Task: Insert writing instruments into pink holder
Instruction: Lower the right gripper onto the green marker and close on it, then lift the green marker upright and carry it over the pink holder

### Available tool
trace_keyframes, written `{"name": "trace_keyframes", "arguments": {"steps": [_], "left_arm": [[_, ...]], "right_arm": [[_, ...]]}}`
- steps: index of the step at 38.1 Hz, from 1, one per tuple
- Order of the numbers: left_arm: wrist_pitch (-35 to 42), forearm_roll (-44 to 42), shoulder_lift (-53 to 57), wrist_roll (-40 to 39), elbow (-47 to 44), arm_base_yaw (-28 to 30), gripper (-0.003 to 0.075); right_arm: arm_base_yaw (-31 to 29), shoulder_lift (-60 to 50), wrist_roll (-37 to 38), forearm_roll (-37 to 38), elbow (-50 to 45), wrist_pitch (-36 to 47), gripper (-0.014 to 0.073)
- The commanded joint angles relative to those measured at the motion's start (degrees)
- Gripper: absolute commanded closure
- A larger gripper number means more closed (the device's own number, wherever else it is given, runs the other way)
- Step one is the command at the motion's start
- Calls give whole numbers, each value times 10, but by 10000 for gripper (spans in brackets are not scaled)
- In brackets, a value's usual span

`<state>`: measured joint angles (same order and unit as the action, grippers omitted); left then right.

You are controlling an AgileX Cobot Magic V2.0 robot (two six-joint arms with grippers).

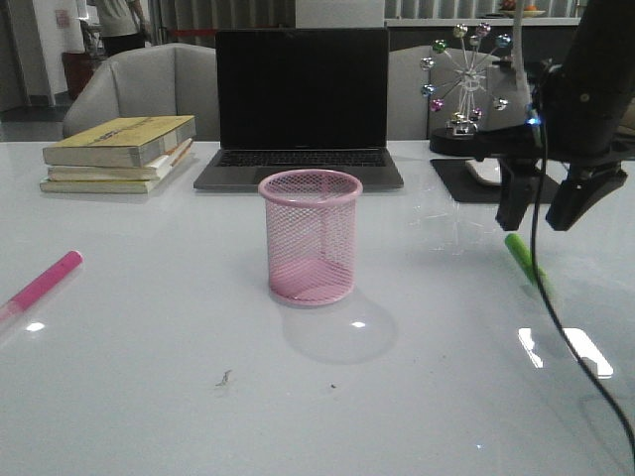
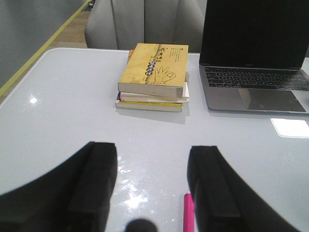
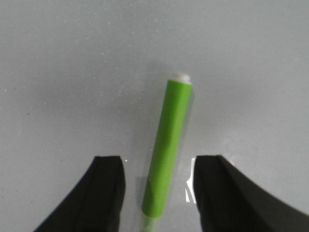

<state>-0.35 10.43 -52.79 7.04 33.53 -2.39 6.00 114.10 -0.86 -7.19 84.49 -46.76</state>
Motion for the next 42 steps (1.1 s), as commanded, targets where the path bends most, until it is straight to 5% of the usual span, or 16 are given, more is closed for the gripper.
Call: {"name": "trace_keyframes", "arguments": {"steps": [1, 17, 22, 31, 42], "left_arm": [[43, 6, 3, -6, 20, -4, 327], [43, 6, 3, -6, 20, -4, 327], [43, 6, 3, -6, 20, -4, 327], [43, 5, 3, -6, 20, -4, 327], [43, 5, 3, -6, 20, -4, 327]], "right_arm": [[4, -14, -7, -4, 21, 16, 147], [5, 30, -7, 5, 21, 14, 155], [5, 44, -7, 6, 21, 4, 250], [5, 53, -7, 6, 22, 9, 552], [19, -27, -7, 6, 30, 59, 536]]}}
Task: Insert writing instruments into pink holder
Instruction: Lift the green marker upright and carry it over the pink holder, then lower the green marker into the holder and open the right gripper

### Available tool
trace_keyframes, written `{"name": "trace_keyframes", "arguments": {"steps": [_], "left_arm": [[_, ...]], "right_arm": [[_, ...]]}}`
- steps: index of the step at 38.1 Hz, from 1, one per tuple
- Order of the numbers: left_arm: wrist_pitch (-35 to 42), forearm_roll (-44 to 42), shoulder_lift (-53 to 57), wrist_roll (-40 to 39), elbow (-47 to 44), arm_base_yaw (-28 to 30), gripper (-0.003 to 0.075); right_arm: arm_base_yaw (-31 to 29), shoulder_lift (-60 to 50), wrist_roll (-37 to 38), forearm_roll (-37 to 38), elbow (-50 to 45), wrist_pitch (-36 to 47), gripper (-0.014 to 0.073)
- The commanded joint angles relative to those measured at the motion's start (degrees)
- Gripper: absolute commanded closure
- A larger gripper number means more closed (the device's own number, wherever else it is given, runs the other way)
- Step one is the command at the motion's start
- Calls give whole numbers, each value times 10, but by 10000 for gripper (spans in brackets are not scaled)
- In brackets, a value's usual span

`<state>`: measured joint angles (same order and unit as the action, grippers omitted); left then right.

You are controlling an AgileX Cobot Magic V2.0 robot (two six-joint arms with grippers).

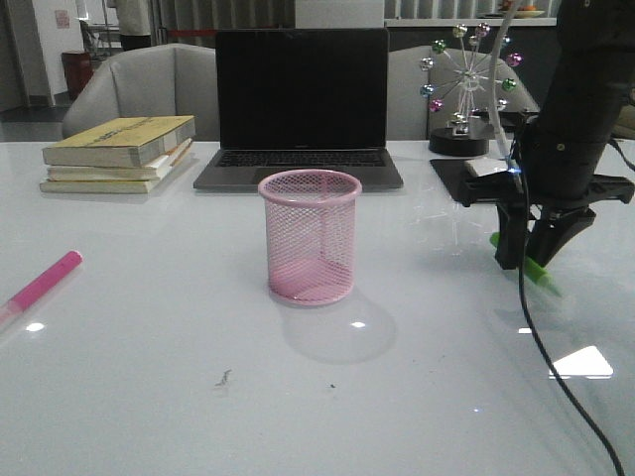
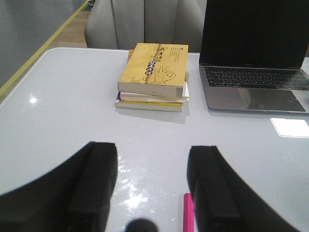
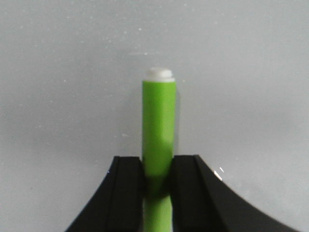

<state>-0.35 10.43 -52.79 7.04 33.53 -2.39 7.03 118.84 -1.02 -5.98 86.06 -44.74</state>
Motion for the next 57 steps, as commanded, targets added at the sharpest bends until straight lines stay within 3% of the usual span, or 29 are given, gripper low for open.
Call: {"name": "trace_keyframes", "arguments": {"steps": [1, 14, 22, 30, 35, 46, 57], "left_arm": [[43, 5, 3, -6, 20, -4, 327], [43, 5, 3, -6, 20, -4, 327], [43, 5, 3, -6, 20, -4, 327], [43, 4, 3, -6, 20, -4, 327], [43, 4, 3, -6, 20, -4, 327], [43, 4, 3, -6, 20, -4, 327], [43, 4, 3, -6, 20, -4, 327]], "right_arm": [[13, -85, -5, -6, 15, 48, 536], [92, -212, -5, 7, 10, 154, 536], [166, -243, -5, 13, -76, 351, 536], [223, -234, -5, 21, -178, 623, 536], [237, -208, -5, 33, -207, 717, 536], [247, -150, -5, 47, -209, 737, 536], [247, -150, 5, 30, -209, 674, 533]]}}
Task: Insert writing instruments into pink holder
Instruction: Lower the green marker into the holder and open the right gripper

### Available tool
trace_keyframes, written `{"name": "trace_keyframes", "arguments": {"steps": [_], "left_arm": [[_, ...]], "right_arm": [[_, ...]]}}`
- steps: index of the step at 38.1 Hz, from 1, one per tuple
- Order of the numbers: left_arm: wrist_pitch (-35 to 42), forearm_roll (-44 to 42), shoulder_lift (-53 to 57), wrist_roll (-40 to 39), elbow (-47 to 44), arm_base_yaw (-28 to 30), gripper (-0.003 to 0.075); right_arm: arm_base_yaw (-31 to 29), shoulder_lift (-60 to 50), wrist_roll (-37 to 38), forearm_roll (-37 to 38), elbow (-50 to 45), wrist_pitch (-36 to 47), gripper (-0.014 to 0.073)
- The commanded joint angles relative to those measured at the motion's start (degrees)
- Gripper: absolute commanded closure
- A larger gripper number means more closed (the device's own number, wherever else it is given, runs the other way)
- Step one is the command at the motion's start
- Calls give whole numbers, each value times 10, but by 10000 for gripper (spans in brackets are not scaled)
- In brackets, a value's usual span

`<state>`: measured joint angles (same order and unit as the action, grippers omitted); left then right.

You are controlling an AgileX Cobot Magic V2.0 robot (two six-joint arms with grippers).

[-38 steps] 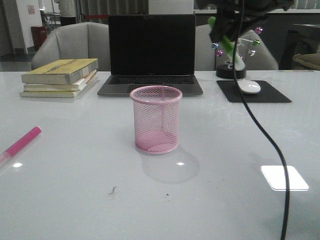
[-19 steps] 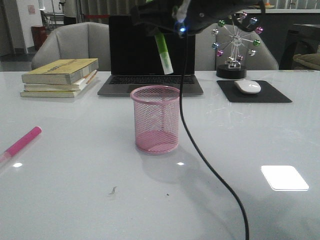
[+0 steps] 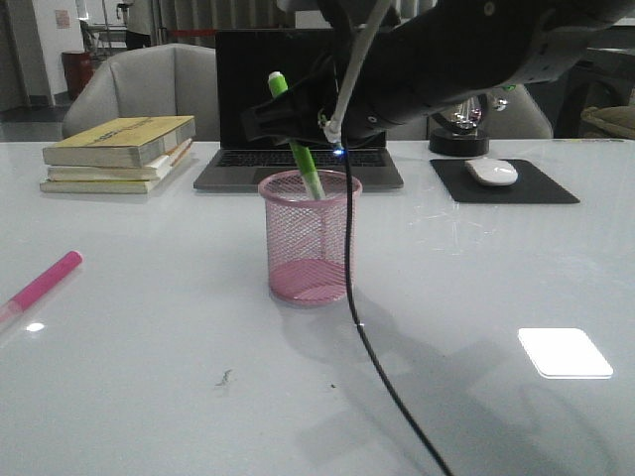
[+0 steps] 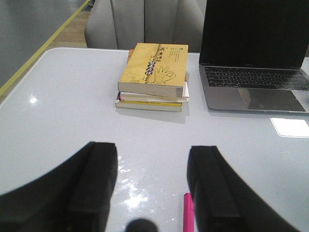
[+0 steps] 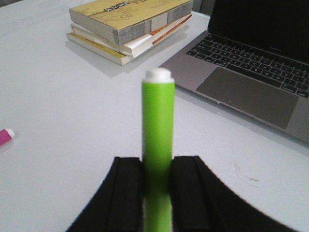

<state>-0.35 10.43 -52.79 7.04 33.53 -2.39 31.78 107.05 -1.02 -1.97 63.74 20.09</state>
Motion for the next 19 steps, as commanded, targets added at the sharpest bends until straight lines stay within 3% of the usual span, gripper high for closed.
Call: {"name": "trace_keyframes", "arguments": {"steps": [1, 9, 19], "left_arm": [[43, 4, 3, -6, 20, -4, 327], [43, 4, 3, -6, 20, -4, 327], [43, 4, 3, -6, 20, -4, 327]], "right_arm": [[0, -32, 10, -18, 15, 21, 533], [0, -32, 14, -28, 15, 4, 504], [0, -36, 14, -28, 15, 9, 192]]}}
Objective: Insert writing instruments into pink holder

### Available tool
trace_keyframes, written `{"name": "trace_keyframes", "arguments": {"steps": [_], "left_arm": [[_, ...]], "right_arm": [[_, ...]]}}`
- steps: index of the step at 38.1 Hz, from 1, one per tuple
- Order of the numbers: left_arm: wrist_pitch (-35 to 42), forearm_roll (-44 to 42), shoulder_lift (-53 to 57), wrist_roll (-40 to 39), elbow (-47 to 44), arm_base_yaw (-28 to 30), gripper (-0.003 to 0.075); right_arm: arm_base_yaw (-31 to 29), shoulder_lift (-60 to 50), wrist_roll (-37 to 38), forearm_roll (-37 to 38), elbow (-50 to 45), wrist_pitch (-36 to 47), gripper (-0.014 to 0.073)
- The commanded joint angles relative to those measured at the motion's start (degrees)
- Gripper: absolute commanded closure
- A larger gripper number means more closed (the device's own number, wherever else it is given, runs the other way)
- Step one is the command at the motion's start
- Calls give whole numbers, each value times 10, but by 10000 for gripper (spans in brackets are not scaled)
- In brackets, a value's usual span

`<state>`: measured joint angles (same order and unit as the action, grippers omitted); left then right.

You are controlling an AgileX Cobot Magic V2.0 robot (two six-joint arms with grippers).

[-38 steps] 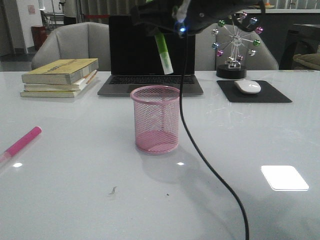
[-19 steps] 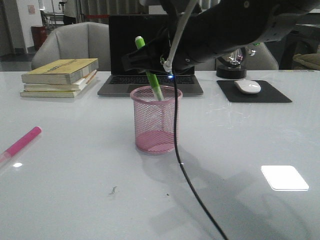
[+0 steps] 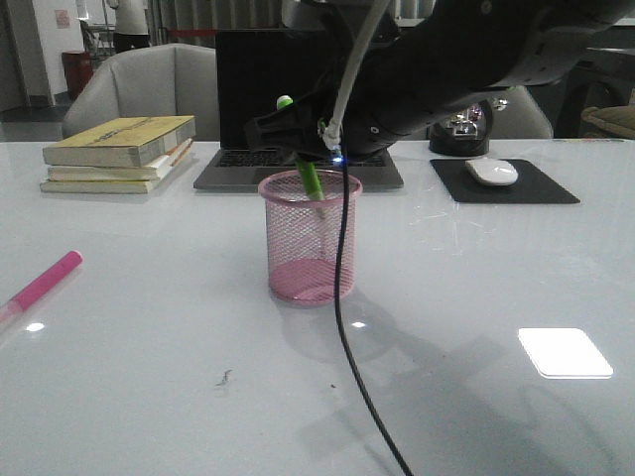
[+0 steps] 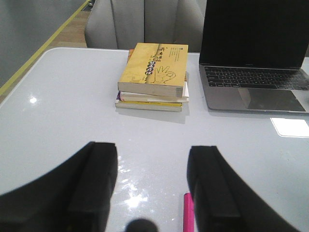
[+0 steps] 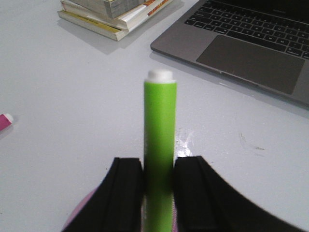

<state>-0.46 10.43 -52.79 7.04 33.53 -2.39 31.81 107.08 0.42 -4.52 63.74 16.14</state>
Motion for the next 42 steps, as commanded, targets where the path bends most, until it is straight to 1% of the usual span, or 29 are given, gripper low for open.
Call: {"name": "trace_keyframes", "arguments": {"steps": [1, 8, 11, 15, 19, 21, 28, 32, 39, 42], "left_arm": [[44, 4, 3, -6, 20, -4, 327], [44, 4, 3, -6, 20, -4, 327], [44, 4, 3, -6, 20, -4, 327], [44, 4, 3, -6, 20, -4, 327], [44, 4, 3, -6, 20, -4, 327], [44, 4, 3, -6, 20, -4, 327], [44, 4, 3, -6, 20, -4, 327], [44, 4, 3, -6, 20, -4, 327], [44, 4, 3, -6, 20, -4, 327], [44, 4, 3, -6, 20, -4, 327]], "right_arm": [[0, -39, 0, -3, 15, 47, 172], [-2, -79, -4, -1, 15, 41, 170], [-4, -111, -20, -2, 15, 16, 170], [-16, -169, -39, -2, 15, -89, 170], [-29, -230, -39, 9, 13, -212, 170], [-35, -261, -39, 20, 9, -246, 170], [-62, -373, -38, 25, -22, -302, 170], [-107, -429, -36, 25, -45, -356, 170], [-238, -507, -35, 31, -101, -452, 170], [-287, -537, -36, 34, -122, -472, 170]]}}
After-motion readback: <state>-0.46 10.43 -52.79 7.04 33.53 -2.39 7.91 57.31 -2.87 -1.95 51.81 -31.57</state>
